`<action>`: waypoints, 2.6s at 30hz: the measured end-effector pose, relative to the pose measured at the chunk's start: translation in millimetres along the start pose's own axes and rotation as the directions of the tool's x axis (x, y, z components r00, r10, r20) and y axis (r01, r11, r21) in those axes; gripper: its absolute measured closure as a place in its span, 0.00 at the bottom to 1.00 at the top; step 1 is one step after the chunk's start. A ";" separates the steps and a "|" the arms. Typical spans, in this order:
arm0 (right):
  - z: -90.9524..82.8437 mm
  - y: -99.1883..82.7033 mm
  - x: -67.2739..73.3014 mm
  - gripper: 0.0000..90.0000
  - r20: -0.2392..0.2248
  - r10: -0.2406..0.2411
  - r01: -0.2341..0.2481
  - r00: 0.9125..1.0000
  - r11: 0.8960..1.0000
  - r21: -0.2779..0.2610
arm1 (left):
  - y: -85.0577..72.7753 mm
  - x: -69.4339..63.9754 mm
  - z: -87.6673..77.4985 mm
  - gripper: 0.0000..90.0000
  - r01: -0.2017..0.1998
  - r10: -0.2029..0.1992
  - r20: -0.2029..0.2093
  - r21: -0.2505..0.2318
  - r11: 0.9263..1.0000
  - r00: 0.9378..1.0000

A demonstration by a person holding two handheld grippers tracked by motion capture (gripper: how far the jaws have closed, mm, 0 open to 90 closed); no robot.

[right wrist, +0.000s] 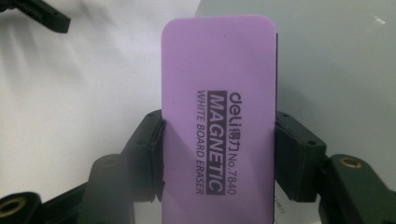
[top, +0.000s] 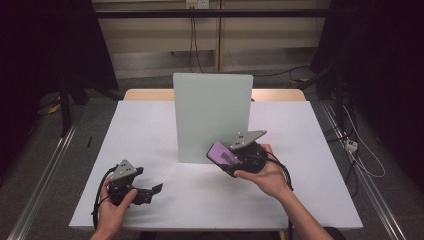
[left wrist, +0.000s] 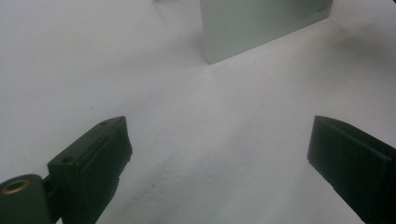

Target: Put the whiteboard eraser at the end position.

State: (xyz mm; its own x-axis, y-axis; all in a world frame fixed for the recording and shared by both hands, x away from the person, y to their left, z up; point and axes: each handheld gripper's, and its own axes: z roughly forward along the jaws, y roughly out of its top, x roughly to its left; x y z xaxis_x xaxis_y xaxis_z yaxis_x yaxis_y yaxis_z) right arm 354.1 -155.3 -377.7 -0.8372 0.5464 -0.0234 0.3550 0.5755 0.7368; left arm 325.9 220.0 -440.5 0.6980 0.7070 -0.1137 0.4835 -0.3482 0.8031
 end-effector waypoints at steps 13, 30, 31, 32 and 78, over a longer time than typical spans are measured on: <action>9.6 -6.0 7.2 0.46 -0.052 -0.035 0.039 0.998 0.997 0.074 | -0.9 2.2 -1.3 0.06 0.016 -0.016 0.000 -0.002 1.000 1.000; 29.0 -9.3 23.3 0.46 -0.186 -0.117 0.150 0.976 0.972 0.180 | -1.9 3.2 -1.8 0.06 0.016 -0.016 -0.002 -0.006 1.000 1.000; 29.5 -9.4 23.8 0.46 -0.188 -0.119 0.154 0.975 0.971 0.183 | -2.1 3.0 -2.0 0.06 0.018 -0.018 -0.002 -0.007 1.000 1.000; 30.0 -9.5 24.5 0.46 -0.191 -0.121 0.158 0.974 0.970 0.188 | -2.3 2.8 -2.2 0.06 0.018 -0.018 0.000 -0.007 1.000 1.000; 59.8 -20.3 31.2 0.44 -0.214 -0.082 0.135 0.973 0.960 0.246 | -2.8 2.6 -3.5 0.06 0.013 -0.013 -0.004 0.007 1.000 1.000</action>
State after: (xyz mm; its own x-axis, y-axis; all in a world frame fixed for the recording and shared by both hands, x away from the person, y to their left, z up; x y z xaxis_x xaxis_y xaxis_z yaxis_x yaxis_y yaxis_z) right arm 345.6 -113.5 -433.8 -0.9331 0.3543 0.0615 0.3301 0.7760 0.5374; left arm 324.5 225.0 -441.1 0.6895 0.7139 -0.1221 0.4967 -0.3434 0.7971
